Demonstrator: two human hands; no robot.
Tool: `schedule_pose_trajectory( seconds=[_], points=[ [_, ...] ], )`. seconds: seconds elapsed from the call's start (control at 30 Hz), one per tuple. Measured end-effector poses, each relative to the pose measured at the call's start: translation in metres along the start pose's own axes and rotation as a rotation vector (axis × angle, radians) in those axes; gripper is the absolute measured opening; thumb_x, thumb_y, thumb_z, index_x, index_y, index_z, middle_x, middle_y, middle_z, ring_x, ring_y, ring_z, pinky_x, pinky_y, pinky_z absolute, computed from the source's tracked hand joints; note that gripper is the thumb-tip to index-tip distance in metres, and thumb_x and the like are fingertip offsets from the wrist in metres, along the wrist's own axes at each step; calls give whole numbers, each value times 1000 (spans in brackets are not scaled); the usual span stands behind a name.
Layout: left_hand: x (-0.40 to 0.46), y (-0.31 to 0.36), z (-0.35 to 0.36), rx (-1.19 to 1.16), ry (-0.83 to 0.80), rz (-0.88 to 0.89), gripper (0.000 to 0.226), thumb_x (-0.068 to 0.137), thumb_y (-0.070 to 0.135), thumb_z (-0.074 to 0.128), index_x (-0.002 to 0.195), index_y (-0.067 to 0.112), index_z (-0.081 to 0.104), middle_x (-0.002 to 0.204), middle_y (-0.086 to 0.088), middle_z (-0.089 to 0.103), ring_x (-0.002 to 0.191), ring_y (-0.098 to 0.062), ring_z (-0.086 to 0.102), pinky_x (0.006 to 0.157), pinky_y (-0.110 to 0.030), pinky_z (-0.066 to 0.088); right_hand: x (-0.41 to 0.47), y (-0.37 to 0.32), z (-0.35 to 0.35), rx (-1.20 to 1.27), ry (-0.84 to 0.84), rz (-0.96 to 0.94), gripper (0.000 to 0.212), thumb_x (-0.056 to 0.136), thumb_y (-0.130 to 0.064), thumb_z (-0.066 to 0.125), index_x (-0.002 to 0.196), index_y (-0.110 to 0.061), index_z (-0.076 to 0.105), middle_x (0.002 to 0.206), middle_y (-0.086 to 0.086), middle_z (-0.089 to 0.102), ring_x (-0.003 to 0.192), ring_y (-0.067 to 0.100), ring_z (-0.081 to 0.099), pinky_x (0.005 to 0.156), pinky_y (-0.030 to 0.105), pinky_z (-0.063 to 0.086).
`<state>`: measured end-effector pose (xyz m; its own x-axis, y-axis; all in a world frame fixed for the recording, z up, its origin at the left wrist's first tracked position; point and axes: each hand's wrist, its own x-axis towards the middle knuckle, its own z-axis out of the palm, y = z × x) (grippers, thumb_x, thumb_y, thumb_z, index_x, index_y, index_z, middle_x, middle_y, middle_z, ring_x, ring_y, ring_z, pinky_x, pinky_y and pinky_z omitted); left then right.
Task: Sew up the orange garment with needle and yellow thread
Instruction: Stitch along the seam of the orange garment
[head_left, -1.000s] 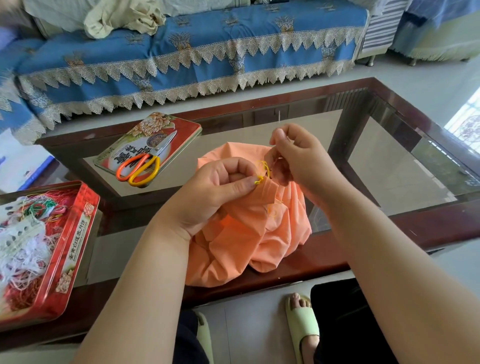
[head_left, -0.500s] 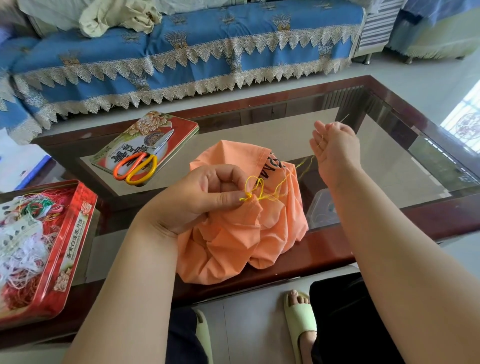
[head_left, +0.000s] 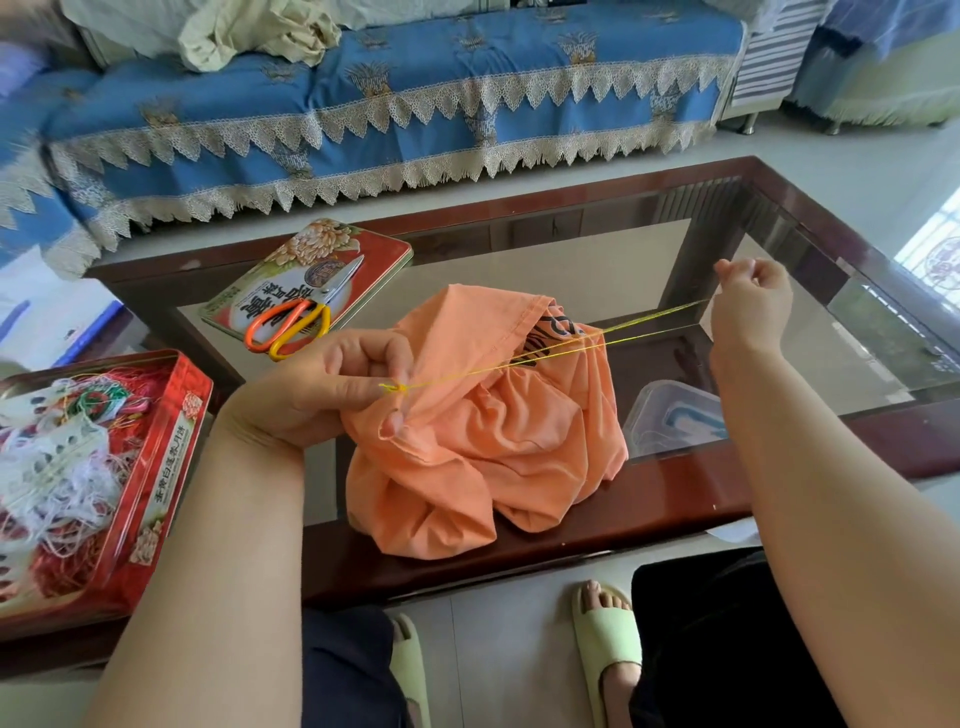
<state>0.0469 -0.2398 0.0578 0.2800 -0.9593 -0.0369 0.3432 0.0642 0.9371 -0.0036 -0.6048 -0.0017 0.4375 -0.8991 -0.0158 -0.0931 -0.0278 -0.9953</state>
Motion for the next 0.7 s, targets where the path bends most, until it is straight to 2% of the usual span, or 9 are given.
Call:
schedule_pose_trajectory(
  seconds=[0.1,0.17,0.27,0.33,0.4,0.47,0.5,0.6,0.7],
  points=[
    [-6,-1,-6,16,36,-39,19,83,21,75,91,9,62,74,-4,70,65,-8,65,62,-17,52,-2,0,-3,5,-4,-12,18,102,-25,35,92,-24,51,112,-1,65,99,12,60,88,29,48],
    [-8,-1,-7,40,60,-74,19,81,21,76,90,9,64,74,-4,71,66,-9,67,63,-18,53,-2,-1,-5,0,-14,3,18,102,-24,36,94,-22,52,113,2,66,98,12,61,86,28,51],
    [-9,-1,-5,90,137,-128,25,72,27,84,84,12,68,71,-7,71,63,-10,68,60,-19,54,-3,-3,-5,3,-98,51,17,101,-22,39,100,-16,55,103,3,65,83,13,67,59,18,52],
    [-7,-2,-2,109,155,-148,28,68,29,87,82,13,69,70,-8,72,63,-11,69,59,-20,54,-6,-2,-1,-113,-193,46,18,99,-25,47,103,-15,61,91,-2,60,73,10,62,51,15,46],
    [-4,-3,1,115,158,-161,29,67,30,88,82,14,69,71,-8,72,64,-12,69,60,-20,54,-11,0,5,-272,-252,-8,22,93,-31,56,100,-15,69,91,-1,60,69,8,54,59,20,46],
    [0,-3,5,128,182,-178,30,65,32,89,80,15,70,71,-9,72,64,-13,69,60,-20,53,-18,-4,12,-401,-265,-93,23,87,-40,60,92,-20,72,107,4,60,74,12,58,66,28,52],
    [2,-4,6,138,199,-188,30,64,33,89,80,16,70,72,-9,72,65,-13,69,60,-20,53,-24,-9,17,-442,-291,-134,23,87,-42,59,91,-22,72,108,5,61,76,13,60,67,30,54],
    [9,-5,13,178,234,-204,28,64,34,89,80,19,71,76,-7,72,70,-13,69,63,-20,54,-62,-33,30,-364,-454,-163,19,96,-24,52,97,-14,68,86,-1,63,67,9,56,59,22,47],
    [18,-5,25,276,313,-211,16,75,20,81,83,15,68,78,-3,72,73,-10,69,65,-18,54,-116,-56,38,-144,-657,-159,20,93,-9,46,90,-5,65,89,9,69,83,22,65,78,35,55]
  ],
)
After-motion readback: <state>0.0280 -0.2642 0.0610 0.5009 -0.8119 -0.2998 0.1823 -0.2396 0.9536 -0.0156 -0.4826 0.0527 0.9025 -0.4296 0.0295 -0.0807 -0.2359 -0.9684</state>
